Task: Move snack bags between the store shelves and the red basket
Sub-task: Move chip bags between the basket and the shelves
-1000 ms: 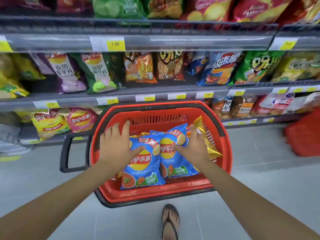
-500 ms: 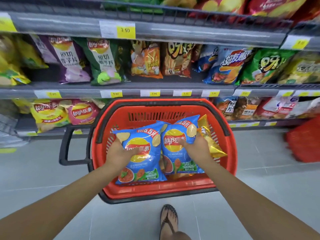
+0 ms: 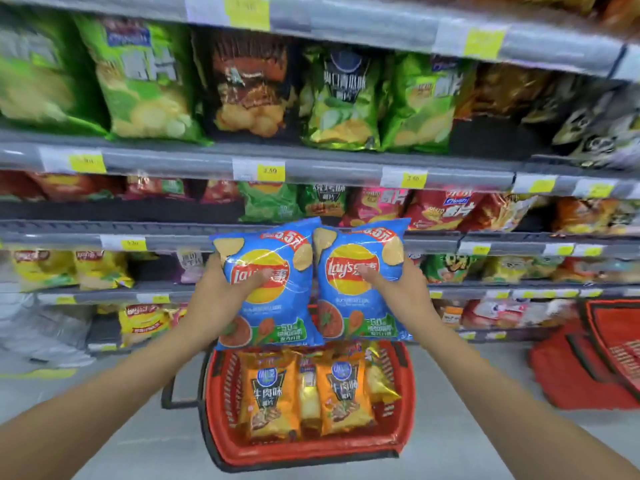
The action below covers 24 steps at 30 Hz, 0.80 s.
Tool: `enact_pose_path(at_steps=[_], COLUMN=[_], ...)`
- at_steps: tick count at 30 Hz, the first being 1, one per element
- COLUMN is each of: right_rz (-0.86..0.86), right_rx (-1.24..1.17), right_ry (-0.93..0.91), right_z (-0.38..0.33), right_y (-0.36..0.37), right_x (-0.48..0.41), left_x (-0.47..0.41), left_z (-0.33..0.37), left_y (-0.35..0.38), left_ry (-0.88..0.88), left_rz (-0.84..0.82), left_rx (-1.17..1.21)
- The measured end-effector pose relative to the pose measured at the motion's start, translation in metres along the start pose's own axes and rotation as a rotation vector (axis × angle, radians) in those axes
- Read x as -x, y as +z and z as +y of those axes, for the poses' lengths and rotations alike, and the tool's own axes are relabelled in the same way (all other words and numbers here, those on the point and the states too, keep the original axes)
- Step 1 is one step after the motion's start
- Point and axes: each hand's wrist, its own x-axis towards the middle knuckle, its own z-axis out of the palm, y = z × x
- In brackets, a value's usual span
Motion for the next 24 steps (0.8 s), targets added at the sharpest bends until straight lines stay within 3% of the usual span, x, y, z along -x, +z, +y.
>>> enact_pose_path(at_steps=[6,13,24], right_rz=[-0.002,-0.001,0.003], right_rx=[-0.05,-0.155,-0.329], right_ry=[-0.184,-0.338,-0.378], right_z=[-0.123,-0.226,-0.364], right_y=[-0.039,-0.046,0.039], right_x=[-0.028,-0.045,-0.089], left_x=[-0.004,-0.002,-0.07], left_z=[0.121,0.213,0.29], left_y=[-0.03,-0.082,-0.215], left_ry=[0.161,0.301,0.403], left_rz=[0.118,0.202,0.306], left_rx=[0.059,0.16,0.278])
